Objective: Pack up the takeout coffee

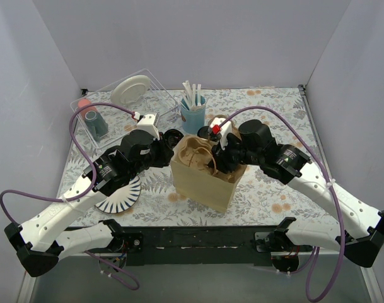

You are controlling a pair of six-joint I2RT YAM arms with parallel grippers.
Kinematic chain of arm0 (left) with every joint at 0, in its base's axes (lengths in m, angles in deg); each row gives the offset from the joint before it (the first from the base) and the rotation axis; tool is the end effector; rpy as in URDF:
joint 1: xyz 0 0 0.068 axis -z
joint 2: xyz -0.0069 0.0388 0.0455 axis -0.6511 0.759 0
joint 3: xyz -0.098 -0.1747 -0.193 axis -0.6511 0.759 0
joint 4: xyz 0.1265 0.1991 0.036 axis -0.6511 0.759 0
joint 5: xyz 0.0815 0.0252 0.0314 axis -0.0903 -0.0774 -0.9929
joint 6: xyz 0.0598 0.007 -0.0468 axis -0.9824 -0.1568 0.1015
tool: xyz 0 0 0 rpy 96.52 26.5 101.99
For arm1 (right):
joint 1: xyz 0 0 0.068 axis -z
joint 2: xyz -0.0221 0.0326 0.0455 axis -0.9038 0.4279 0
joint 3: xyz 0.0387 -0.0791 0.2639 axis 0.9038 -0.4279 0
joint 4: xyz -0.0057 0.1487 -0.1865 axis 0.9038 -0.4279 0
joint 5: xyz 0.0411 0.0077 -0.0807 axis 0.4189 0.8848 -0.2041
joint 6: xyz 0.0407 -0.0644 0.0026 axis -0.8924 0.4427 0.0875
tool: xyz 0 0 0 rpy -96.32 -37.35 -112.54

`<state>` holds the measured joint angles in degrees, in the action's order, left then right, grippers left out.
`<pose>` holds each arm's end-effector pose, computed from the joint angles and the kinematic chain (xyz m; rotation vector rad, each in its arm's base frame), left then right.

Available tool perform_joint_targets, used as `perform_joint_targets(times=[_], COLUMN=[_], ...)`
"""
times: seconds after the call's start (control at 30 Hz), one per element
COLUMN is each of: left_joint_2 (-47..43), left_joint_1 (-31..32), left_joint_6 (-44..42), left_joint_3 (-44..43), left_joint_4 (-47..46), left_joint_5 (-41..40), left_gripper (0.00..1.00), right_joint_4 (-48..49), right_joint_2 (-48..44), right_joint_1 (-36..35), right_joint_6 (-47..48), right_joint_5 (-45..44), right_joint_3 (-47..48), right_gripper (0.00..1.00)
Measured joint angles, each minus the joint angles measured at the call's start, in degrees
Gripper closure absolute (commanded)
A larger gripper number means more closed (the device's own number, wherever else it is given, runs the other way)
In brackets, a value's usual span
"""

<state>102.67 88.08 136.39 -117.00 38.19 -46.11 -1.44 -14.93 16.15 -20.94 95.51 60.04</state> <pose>0.1473 -0.1363 0.3604 -0.5870 2.1582 -0.9318 0.1463 0.1835 0.3684 -1.0550 1.8406 0.6550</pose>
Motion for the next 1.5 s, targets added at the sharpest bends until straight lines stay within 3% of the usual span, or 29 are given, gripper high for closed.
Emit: perform_joint_targets(times=[0.13,0.43,0.5,0.63,0.87,1.07,1.5], left_joint_2=[0.0,0.0,0.0,0.0,-0.04,-0.02,0.66], left_joint_1=[0.0,0.0,0.0,0.0,0.0,0.0,0.0], left_joint_6=[0.15,0.42,0.42,0.39,0.42,0.37,-0.92], left_joint_3=[0.0,-0.11,-0.17,-0.24,-0.85,-2.49,-4.0], left_joint_4=[0.11,0.2,0.26,0.37,0.7,1.46,2.23], left_joint_5=[-0.11,0.31,0.63,1.27,1.73,1.68,1.88], left_gripper=[0.87,0.75,0.65,0.52,0.38,0.32,0.3], right_joint_4=[-0.28,-1.25,-1.01,-0.52,0.48,0.85,0.81], right_joint_2=[-0.31,-0.28,-0.28,-0.28,-0.79,-1.81,-2.95], right_joint_1=[0.0,0.0,0.0,0.0,0.0,0.0,0.0], right_joint_6=[-0.02,-0.02,-0.04,-0.37,-1.49,-1.86,-4.39], right_joint_5=[0.66,0.66,0.63,0.2,-1.22,-1.53,-1.2], right_joint_3=[-1.27,-2.45,-3.5,-6.1,-6.67,-6.64,-5.77], right_gripper=[0.75,0.75,0.75,0.63,0.54,0.48,0.5])
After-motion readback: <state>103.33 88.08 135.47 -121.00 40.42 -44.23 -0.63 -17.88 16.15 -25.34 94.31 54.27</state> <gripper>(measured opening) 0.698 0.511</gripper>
